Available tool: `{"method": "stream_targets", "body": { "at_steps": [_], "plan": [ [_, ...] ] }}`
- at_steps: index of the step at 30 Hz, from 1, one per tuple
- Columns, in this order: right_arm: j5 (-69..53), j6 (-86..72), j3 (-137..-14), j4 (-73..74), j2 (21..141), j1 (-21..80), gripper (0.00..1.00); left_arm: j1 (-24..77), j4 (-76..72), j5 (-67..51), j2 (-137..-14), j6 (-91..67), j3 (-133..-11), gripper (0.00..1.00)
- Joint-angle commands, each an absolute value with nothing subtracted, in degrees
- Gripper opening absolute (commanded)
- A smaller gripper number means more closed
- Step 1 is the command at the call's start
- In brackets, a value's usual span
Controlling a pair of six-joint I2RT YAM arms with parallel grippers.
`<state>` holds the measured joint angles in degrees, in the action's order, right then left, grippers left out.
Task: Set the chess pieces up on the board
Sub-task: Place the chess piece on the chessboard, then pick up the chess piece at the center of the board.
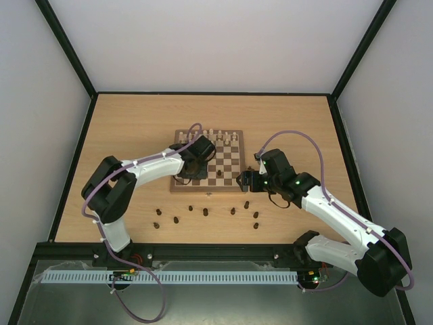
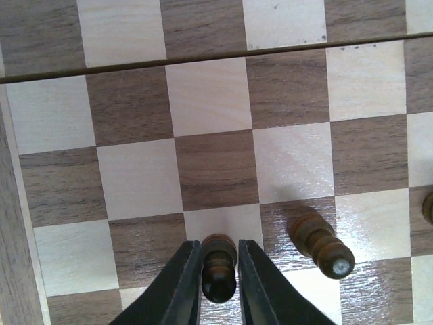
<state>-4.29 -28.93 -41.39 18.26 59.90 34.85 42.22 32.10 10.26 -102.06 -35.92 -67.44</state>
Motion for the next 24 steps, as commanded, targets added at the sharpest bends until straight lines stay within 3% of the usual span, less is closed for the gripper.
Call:
{"method": "stream_targets", "body": {
  "at_steps": [1, 5, 10, 17, 24],
  "plan": [
    [-5.02, -28.5, -40.69, 19.42, 60.2, 34.89, 0.88, 42.53, 33.13, 9.85, -102.73, -35.46, -67.06, 0.23],
    [-5.17, -28.48, -40.69, 19.29, 60.33, 34.92, 0.88, 42.63, 33.19, 9.58, -101.96, -35.57, -67.1, 0.37],
    [-5.23, -28.39, -40.83, 19.42, 60.39, 34.89, 0.88, 42.93, 34.46, 10.6, -99.18, -35.83, -68.46, 0.47],
    [-5.36, -28.3, -40.88, 19.38, 60.81, 34.89, 0.88, 43.63, 39.84, 15.54, -84.95, -38.09, -64.58, 0.69],
    [-6.22, -28.13, -40.8, 19.06, 60.47, 34.98, 0.89, 43.35, 46.47, 16.99, -71.92, -43.57, -52.74, 0.77]
  ]
}}
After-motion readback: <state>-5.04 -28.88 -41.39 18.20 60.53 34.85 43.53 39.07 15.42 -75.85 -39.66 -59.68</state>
